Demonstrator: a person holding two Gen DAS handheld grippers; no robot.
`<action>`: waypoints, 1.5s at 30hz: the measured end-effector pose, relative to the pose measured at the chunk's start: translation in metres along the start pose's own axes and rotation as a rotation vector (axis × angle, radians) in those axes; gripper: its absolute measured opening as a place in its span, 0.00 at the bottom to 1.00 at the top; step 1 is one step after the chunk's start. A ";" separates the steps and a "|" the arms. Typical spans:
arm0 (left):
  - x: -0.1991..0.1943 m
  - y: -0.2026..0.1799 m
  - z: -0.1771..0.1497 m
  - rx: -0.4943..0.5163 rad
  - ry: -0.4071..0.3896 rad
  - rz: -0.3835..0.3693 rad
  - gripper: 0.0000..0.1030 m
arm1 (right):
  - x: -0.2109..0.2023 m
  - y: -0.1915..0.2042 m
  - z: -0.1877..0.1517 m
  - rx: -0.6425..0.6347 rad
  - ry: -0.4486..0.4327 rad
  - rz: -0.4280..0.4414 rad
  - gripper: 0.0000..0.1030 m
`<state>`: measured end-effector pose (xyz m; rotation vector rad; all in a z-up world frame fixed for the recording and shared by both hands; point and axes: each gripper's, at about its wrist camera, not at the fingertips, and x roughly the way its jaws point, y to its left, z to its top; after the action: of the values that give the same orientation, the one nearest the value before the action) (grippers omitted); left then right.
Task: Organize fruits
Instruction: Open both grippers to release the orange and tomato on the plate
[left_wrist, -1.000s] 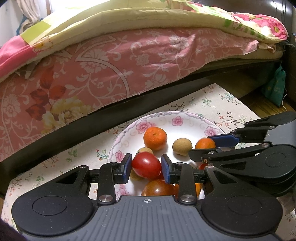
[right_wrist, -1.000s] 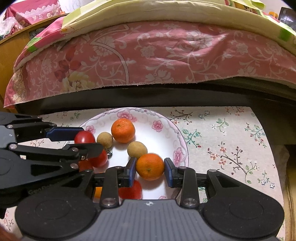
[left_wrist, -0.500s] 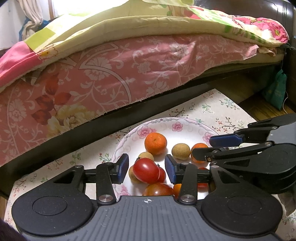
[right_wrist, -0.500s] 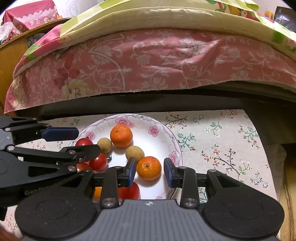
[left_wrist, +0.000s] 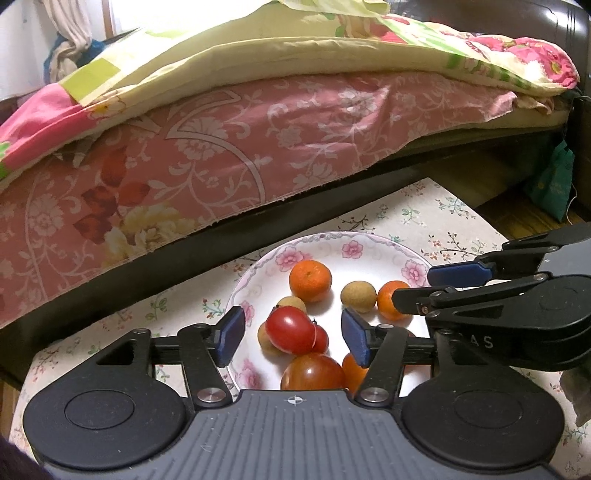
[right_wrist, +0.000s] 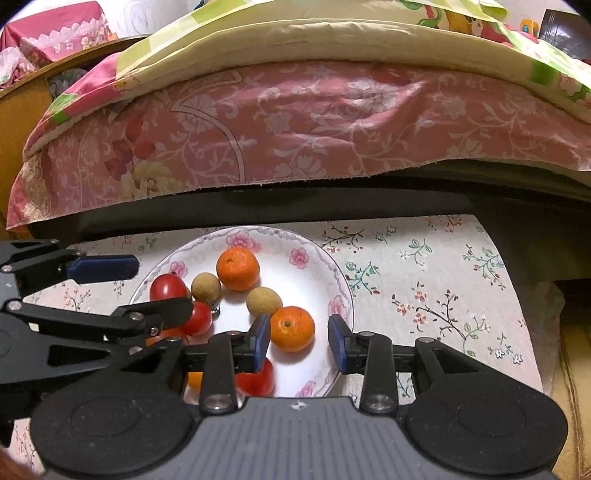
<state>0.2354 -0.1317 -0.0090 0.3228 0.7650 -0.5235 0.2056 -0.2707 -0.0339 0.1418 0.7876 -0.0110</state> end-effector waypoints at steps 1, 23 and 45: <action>-0.001 0.000 -0.001 -0.002 0.001 0.004 0.68 | -0.002 0.000 0.000 -0.001 0.001 -0.002 0.34; -0.023 -0.001 -0.015 -0.053 -0.020 0.098 0.89 | -0.026 0.005 -0.008 0.001 0.010 -0.028 0.40; -0.044 -0.009 -0.028 -0.056 -0.034 0.211 1.00 | -0.048 0.008 -0.023 0.010 0.014 -0.036 0.40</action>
<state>0.1878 -0.1112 0.0030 0.3374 0.7025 -0.3080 0.1563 -0.2616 -0.0149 0.1375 0.8043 -0.0481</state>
